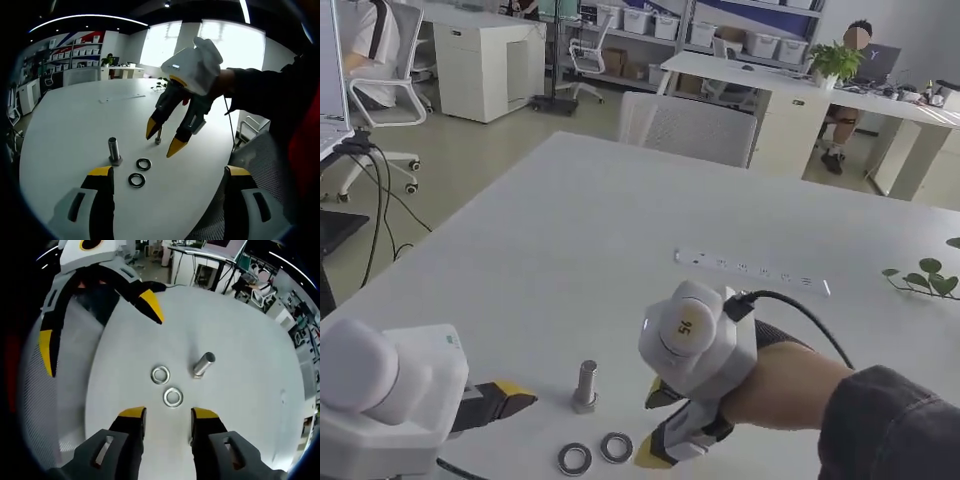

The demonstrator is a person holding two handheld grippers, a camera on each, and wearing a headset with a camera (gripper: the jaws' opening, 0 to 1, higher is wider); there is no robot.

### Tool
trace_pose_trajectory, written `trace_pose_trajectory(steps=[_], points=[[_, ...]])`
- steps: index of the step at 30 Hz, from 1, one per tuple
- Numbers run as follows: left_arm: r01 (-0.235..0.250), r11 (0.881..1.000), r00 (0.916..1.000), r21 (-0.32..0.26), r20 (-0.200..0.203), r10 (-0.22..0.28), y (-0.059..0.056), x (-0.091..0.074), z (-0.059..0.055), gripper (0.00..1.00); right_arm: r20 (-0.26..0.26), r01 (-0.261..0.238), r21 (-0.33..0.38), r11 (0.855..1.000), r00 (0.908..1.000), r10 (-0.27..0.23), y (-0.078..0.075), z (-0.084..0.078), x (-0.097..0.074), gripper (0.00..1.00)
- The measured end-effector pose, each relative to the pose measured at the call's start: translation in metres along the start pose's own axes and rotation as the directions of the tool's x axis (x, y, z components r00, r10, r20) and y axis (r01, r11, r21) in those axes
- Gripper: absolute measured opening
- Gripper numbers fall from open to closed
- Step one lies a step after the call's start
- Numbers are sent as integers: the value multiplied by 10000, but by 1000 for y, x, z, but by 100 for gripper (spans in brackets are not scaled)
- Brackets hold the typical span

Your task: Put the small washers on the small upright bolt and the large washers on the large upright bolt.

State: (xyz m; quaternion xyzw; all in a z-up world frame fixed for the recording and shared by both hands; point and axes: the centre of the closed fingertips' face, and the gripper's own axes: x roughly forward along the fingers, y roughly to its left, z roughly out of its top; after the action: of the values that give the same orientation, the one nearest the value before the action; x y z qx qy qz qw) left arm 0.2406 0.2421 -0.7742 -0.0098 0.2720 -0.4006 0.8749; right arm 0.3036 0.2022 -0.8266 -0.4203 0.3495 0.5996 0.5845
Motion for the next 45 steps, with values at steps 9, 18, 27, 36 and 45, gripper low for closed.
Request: trace_pose_trajectory(steps=[9, 18, 27, 36, 45], points=[[-52, 10000, 10000, -37, 8, 52, 4, -1, -1, 91, -259, -282, -173, 9995, 9993, 277, -5, 6, 18, 38], [-90, 9999, 10000, -104, 15, 90, 5, -1, -3, 91, -589, -525, -196, 9984, 9969, 513, -5, 3, 34, 38], [-129, 9998, 9999, -158, 34, 129, 7, -3, -4, 91, -807, -624, -320, 9975, 9950, 597, -3, -1, 45, 36], [-137, 9997, 9999, -187, 38, 138, 8, -3, -4, 91, -959, -591, -463, 9972, 9939, 544, -4, -2, 51, 34], [-145, 9997, 9999, -194, 6, 146, 8, -4, -5, 91, -1092, -625, -487, 9969, 9924, 569, -1, -7, 56, 33]])
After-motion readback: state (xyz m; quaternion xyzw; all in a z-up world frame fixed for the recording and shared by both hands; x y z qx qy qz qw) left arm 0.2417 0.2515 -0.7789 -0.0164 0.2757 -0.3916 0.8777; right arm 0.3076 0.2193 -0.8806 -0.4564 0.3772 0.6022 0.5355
